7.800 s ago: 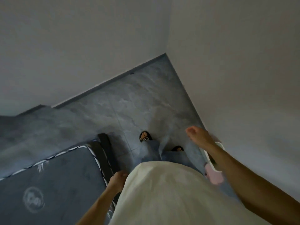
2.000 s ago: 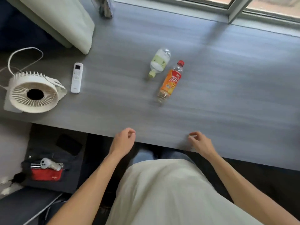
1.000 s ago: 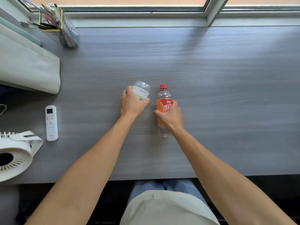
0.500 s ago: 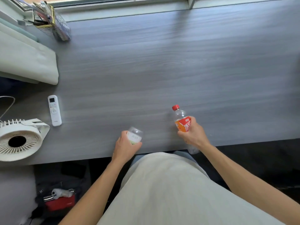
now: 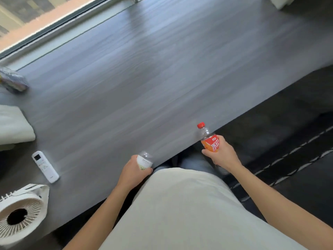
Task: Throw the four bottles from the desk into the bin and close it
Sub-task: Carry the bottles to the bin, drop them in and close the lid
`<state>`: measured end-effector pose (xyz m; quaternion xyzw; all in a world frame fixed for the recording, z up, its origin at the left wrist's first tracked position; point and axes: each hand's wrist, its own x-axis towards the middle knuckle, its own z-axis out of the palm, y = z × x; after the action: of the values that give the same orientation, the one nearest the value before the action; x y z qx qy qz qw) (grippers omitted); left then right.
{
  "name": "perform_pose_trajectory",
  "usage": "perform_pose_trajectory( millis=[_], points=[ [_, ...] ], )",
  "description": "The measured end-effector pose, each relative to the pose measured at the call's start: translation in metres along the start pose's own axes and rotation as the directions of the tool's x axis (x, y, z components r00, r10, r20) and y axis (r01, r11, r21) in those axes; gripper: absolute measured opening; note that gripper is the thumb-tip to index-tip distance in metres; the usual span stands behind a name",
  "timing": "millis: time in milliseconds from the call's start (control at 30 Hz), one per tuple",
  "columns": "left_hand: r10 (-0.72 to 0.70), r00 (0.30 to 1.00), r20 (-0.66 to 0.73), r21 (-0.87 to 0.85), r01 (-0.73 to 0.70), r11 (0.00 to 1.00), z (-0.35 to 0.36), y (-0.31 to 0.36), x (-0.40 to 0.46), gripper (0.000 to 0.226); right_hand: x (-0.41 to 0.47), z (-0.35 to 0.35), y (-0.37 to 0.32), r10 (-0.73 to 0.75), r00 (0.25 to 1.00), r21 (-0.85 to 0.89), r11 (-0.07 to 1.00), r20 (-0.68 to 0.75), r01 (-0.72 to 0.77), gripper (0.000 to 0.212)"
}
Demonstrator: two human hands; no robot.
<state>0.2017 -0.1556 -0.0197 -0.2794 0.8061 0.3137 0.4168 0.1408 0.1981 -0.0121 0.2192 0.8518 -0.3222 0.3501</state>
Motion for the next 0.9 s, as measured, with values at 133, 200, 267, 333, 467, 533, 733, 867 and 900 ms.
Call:
perform_pose_trajectory(
  millis=[133, 200, 267, 333, 467, 533, 733, 867, 900],
  points=[
    [0.142, 0.987, 0.077, 0.136, -0.151, 0.979, -0.001, 0.038, 0.011, 0.059, -0.04, 0.018, 0.061, 0.206, 0.976, 0.131, 0.972, -0.078, -0.195, 0.073],
    [0.208, 0.968, 0.141, 0.215, -0.235, 0.948, 0.006, 0.066, 0.015, 0.058, -0.063, 0.029, 0.094, 0.31, 0.945, 0.198, 0.938, -0.105, -0.286, 0.072],
    [0.271, 0.939, 0.211, 0.272, -0.323, 0.907, 0.017, 0.099, 0.019, 0.058, -0.087, 0.04, 0.124, 0.412, 0.905, 0.283, 0.885, -0.101, -0.371, 0.068],
    [0.318, 0.909, 0.268, 0.313, -0.394, 0.864, 0.034, 0.134, 0.021, 0.057, -0.108, 0.051, 0.152, 0.511, 0.856, 0.395, 0.805, -0.083, -0.442, 0.058],
    [0.386, 0.85, 0.359, 0.391, -0.512, 0.764, 0.075, 0.201, 0.02, 0.057, -0.138, 0.063, 0.193, 0.629, 0.775, 0.617, 0.634, -0.061, -0.466, 0.041],
    [0.406, 0.825, 0.394, 0.413, -0.553, 0.723, 0.1, 0.231, 0.015, 0.058, -0.148, 0.065, 0.212, 0.66, 0.751, 0.684, 0.562, -0.031, -0.465, 0.04],
    [0.379, 0.801, 0.463, 0.468, -0.584, 0.663, 0.168, 0.293, 0.004, 0.057, -0.15, 0.044, 0.277, 0.703, 0.709, 0.767, 0.423, 0.059, -0.483, 0.056],
    [0.329, 0.832, 0.446, 0.549, -0.545, 0.634, 0.192, 0.315, 0.005, 0.057, -0.133, 0.002, 0.309, 0.717, 0.692, 0.812, 0.357, 0.079, -0.463, 0.049],
    [0.308, 0.841, 0.446, 0.573, -0.532, 0.624, 0.194, 0.319, 0.004, 0.055, -0.127, -0.011, 0.315, 0.718, 0.693, 0.821, 0.358, 0.063, -0.446, 0.049]
  ],
)
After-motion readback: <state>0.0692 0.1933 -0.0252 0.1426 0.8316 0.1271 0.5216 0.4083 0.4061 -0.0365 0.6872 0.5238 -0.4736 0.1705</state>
